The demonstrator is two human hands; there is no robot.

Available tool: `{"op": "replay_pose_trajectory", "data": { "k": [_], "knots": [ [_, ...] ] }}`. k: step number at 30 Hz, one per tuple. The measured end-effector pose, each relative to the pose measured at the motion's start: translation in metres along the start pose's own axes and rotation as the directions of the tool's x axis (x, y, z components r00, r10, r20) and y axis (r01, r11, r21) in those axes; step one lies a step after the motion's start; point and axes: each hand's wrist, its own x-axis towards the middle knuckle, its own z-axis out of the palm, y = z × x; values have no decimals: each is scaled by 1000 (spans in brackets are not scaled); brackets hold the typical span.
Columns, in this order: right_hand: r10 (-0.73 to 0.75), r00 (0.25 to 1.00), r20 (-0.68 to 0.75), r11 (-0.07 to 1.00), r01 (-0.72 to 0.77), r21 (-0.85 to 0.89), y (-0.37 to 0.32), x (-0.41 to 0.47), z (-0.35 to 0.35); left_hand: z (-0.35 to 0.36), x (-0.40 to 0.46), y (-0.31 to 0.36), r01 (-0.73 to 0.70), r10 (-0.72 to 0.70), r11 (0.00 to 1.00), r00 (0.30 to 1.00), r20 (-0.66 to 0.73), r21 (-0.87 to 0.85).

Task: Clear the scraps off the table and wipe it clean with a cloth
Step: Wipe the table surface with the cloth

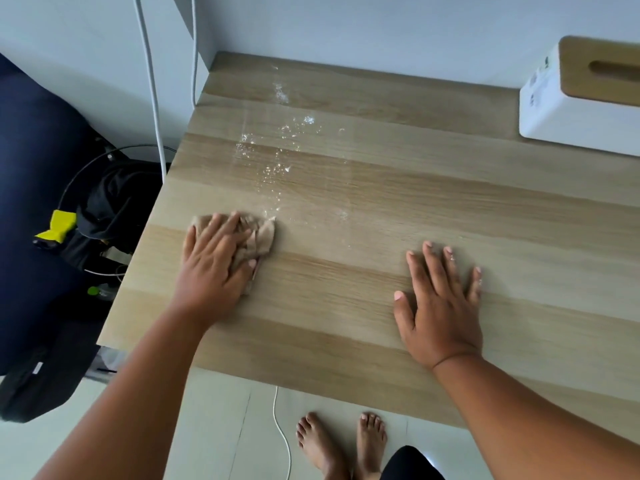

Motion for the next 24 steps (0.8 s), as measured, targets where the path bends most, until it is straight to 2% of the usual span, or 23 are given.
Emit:
{"op": "replay_pose_trajectory", "data": {
  "k": [2,4,9,12,16,19,22,24],
  "knots": [
    [1,1000,10,1000,-1,-7,-1,0,-1,-2,-24,-17,-92,93,996,995,23,-8],
    [0,1000,18,1000,0,-18,-1,0,-1,-9,-42,-46,-99,100,995,995,24,-20],
    [-7,1000,-4,1000,6,-19,0,0,0,-21,-24,-79,201,-199,979,978,-61,22],
    [-4,1000,6,1000,4,-15,0,0,-2,-17,18,-60,264,-259,963,962,-88,54],
    [7,999,33,1000,-7,-7,-1,1,-4,-8,44,-16,190,-190,982,981,-47,11],
    [9,999,38,1000,-9,0,-2,0,-6,2,24,11,32,-32,999,999,-3,-2],
    [7,1000,30,1000,-7,0,-2,-1,-5,6,-17,10,-178,178,984,984,17,-18],
    [2,1000,17,1000,-2,-2,-1,-1,-3,3,-38,-5,-213,213,977,977,12,-26]
  ]
}}
